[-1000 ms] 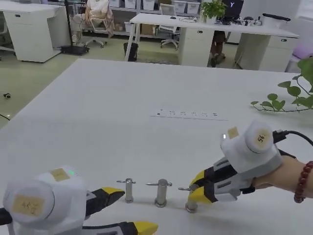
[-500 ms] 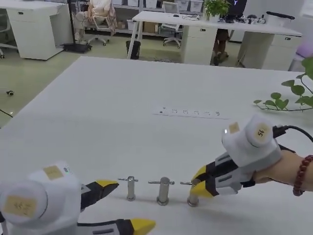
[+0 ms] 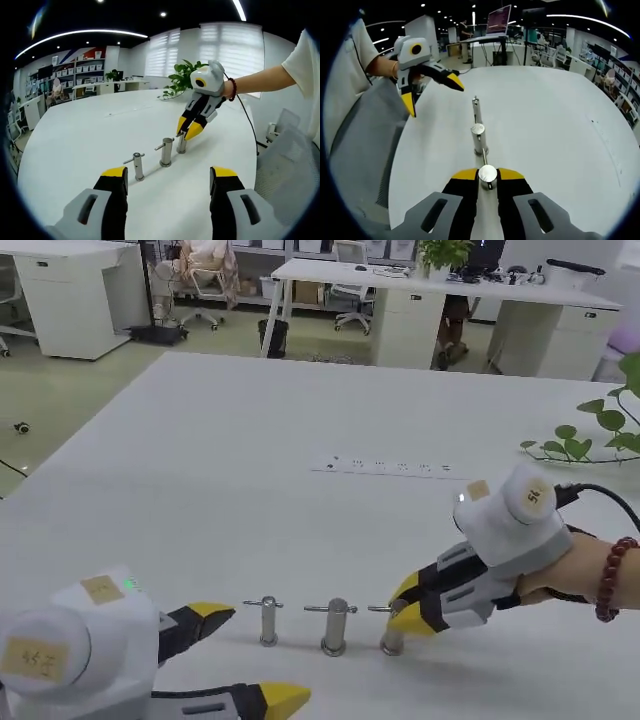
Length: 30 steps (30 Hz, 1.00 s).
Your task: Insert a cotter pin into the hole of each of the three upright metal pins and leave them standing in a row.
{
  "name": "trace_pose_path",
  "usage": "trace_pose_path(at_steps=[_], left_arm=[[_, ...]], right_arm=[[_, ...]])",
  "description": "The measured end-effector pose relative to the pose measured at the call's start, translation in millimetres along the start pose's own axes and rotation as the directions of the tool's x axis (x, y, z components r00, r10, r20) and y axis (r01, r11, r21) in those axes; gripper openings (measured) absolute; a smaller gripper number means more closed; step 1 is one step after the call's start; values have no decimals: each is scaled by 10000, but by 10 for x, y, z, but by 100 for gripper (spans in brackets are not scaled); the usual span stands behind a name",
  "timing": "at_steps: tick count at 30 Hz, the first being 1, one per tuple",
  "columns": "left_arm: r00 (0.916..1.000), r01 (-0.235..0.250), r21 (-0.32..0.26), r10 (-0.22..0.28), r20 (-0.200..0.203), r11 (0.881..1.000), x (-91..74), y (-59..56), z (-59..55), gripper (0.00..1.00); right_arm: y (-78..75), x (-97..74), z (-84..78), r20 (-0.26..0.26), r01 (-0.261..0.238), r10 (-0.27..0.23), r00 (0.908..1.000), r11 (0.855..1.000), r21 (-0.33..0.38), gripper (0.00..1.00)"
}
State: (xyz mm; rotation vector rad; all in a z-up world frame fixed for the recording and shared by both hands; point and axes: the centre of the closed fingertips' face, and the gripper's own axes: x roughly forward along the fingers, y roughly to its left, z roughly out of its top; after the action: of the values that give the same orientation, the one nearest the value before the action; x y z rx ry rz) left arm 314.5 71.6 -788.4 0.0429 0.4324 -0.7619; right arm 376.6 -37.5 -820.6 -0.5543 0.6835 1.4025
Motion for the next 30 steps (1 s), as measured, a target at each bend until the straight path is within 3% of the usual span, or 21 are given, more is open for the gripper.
trace_pose_path(at_steps=[8,11,17,22,24,30], left_arm=[[10000,-13,51,13,-43,10000,2,12,-4,66],[10000,-55,116,55,-24,9999,0,20,3,67],[9997,-230,120,230,-19,9997,-23,58,10,67],[9992,-403,91,403,-45,9991,-40,95,21,68],[9989,-473,112,474,-60,9988,-52,106,29,68],[9974,-713,142,715,-115,9974,-86,139,45,68]], right_arm=[[5,17,-27,-144,13,-12,9999,10000,84,17],[-1,29,-64,-266,114,-107,9996,9996,250,26],[37,-6,-21,47,337,-342,9994,9962,802,30],[71,-49,24,330,667,-725,9968,9862,1517,41],[73,-77,30,365,908,-1004,9943,9741,2070,44],[129,-194,89,524,1544,-1749,9832,9496,2727,47]])
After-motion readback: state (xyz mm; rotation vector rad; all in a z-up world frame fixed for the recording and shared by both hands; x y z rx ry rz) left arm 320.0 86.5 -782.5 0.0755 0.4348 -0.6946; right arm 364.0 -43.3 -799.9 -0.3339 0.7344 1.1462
